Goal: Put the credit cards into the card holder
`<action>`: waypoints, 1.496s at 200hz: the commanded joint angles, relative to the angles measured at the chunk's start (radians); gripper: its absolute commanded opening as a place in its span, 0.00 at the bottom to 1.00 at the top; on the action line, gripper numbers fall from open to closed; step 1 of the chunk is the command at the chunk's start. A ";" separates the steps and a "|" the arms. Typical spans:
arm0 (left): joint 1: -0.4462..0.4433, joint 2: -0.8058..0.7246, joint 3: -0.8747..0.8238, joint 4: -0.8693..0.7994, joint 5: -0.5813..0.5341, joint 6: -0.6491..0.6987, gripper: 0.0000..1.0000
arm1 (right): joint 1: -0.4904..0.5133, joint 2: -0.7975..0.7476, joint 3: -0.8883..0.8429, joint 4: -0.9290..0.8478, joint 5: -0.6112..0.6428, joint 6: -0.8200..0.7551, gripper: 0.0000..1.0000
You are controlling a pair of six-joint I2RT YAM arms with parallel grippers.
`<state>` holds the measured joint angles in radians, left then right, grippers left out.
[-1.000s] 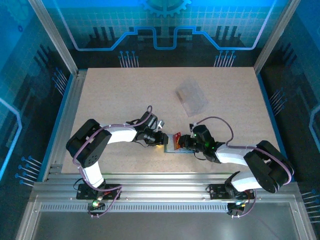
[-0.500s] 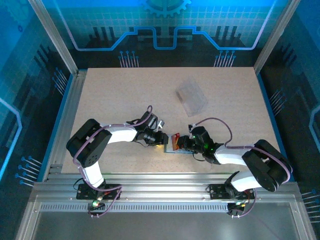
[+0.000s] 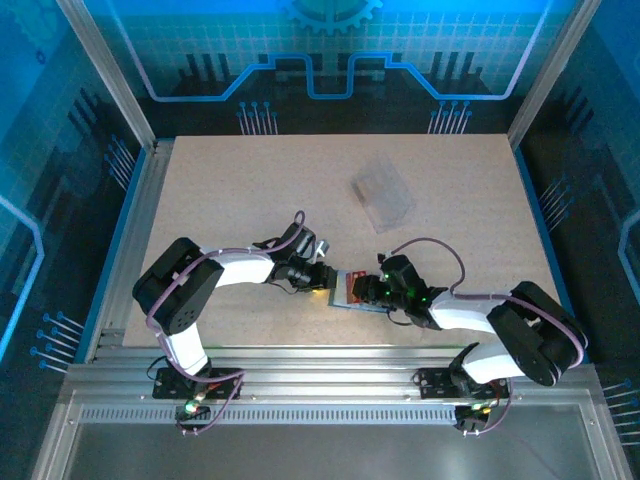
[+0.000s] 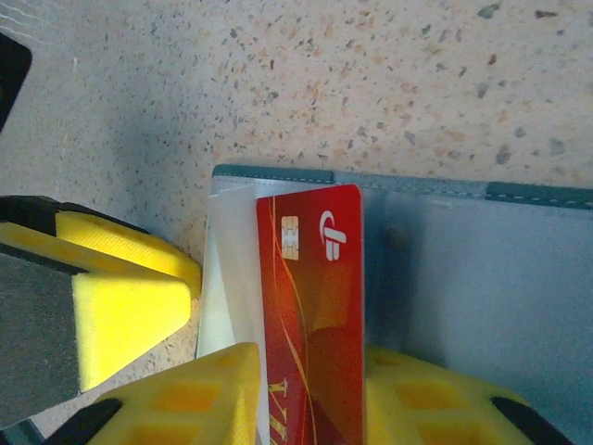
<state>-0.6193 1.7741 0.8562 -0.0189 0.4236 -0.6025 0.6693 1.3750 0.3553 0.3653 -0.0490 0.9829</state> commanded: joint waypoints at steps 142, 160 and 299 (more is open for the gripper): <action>-0.007 -0.038 -0.014 0.038 0.036 -0.021 0.33 | 0.008 0.043 0.163 -0.299 0.035 -0.123 0.33; -0.003 -0.061 -0.024 0.032 0.012 -0.021 0.32 | 0.006 0.099 0.199 -0.281 -0.022 -0.181 0.34; 0.023 0.013 -0.011 0.036 -0.003 -0.043 0.22 | -0.003 0.163 0.267 -0.319 -0.079 -0.265 0.37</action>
<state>-0.6048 1.7462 0.8234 0.0315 0.4191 -0.6292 0.6682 1.5257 0.6018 0.1013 -0.1116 0.7460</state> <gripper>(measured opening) 0.224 0.359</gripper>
